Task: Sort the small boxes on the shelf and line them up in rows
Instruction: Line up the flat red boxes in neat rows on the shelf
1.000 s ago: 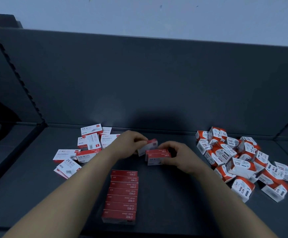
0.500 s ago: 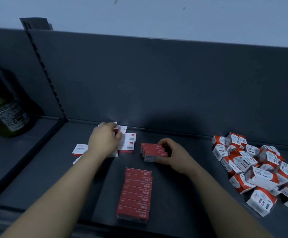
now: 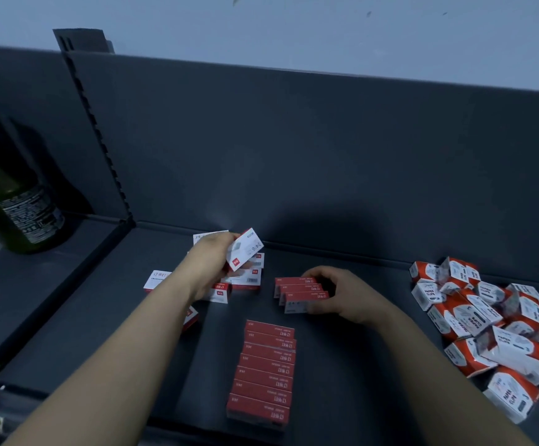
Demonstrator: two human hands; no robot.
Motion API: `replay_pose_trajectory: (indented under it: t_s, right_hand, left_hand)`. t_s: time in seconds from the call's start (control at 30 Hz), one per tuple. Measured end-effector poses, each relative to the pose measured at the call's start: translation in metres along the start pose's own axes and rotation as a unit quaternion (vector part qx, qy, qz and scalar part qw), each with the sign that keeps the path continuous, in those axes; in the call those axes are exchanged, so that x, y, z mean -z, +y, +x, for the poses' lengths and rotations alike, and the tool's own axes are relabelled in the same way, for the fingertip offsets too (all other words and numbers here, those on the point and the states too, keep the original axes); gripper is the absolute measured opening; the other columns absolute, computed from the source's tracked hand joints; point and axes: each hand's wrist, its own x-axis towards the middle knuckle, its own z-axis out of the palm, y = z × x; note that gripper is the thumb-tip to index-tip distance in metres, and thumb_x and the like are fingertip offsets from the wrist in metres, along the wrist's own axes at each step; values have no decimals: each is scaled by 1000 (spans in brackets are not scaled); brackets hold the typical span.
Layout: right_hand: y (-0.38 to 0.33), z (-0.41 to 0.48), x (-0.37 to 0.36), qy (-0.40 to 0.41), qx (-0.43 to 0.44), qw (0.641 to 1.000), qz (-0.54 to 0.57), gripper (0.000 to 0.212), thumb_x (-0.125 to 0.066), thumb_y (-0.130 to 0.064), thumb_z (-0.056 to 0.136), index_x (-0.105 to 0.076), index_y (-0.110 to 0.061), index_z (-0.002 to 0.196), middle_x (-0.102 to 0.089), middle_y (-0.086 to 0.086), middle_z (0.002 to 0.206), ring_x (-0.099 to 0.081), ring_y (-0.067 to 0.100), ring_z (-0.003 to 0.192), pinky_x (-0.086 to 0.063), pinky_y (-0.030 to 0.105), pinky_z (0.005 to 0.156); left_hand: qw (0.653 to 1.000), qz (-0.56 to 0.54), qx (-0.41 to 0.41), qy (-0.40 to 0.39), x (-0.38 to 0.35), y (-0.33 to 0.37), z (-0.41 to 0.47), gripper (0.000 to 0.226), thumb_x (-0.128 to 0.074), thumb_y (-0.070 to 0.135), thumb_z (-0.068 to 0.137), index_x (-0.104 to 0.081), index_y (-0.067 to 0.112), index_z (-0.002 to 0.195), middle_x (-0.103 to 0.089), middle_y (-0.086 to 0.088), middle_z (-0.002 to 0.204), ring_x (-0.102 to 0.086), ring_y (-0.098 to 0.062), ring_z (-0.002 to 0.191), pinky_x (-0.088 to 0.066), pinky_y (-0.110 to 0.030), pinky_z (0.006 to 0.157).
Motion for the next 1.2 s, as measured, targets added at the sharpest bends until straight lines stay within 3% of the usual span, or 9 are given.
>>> replay_pose_trajectory:
  t_s: [0.1,0.27,0.33,0.53,0.7,0.8,0.93,1.07,1.2]
  right_hand:
    - [1,-6,6,-1,-9,1000,5,48,-83,-11,69,-61,-23,110,-66,-9,101,-61,-1,83,-47,8,72]
    - [3,-17,14,-1,-20,1000,6,47,-83,-14,69,-60,-27,108,-65,-9,103,-61,-3,84,-46,6,71]
    - [4,-22,14,1,-21,1000,9,47,-83,-14,70,-60,-26,109,-65,-9,103,-60,-4,83,-46,6,71]
    - [9,-35,14,21,-26,999,27,51,-82,-9,70,-60,-24,113,-64,-10,102,-61,-8,81,-44,5,71]
    - [13,-43,12,53,-22,997,45,51,-81,-4,69,-61,-21,113,-66,-6,102,-62,-4,83,-48,9,73]
    - [18,-42,8,84,-15,995,43,54,-82,-7,69,-58,-24,114,-64,-6,106,-62,6,96,-51,14,78]
    - [19,-39,4,95,-5,994,44,51,-83,-7,68,-58,-25,109,-66,-6,104,-64,7,96,-52,18,81]
    - [18,-39,2,99,-2,994,46,49,-82,-5,68,-59,-23,108,-66,-5,102,-64,7,93,-51,12,75]
    - [19,-38,2,103,0,994,45,50,-83,-6,68,-59,-24,108,-66,-4,103,-64,10,94,-51,14,77]
  left_hand:
    - [998,-47,20,-46,-18,0,0,32,-37,20,101,-66,8,105,-72,-15,97,-67,-18,70,-54,-24,59]
    - [995,-53,17,-87,-30,-4,7,23,-45,17,100,-61,8,113,-70,-13,97,-68,-20,73,-54,-32,72]
    - [996,-11,9,-89,-34,-7,10,24,-49,13,98,-62,13,117,-70,-9,100,-67,-22,83,-54,-37,80]
    - [983,130,-114,-67,-54,-8,10,42,-53,2,92,-52,27,126,-66,2,110,-67,-13,92,-56,-27,74]
    - [955,230,-167,-83,-68,-17,9,27,-62,5,87,-57,27,101,-67,3,102,-65,-14,95,-52,-21,73]
    - [943,275,-164,-94,-73,-19,6,16,-61,12,89,-57,23,101,-68,4,96,-65,-12,87,-46,-19,68]
    - [948,278,-139,-72,-70,-21,4,14,-61,18,89,-52,22,99,-68,4,99,-66,-12,89,-55,-30,79]
    - [927,320,-167,-106,-64,-26,2,22,-61,22,90,-55,28,111,-65,8,108,-61,-7,98,-45,-18,81]
    - [889,396,-219,-71,-54,-23,-1,21,-63,24,89,-69,23,109,-60,13,97,-56,-4,91,-40,-16,78]
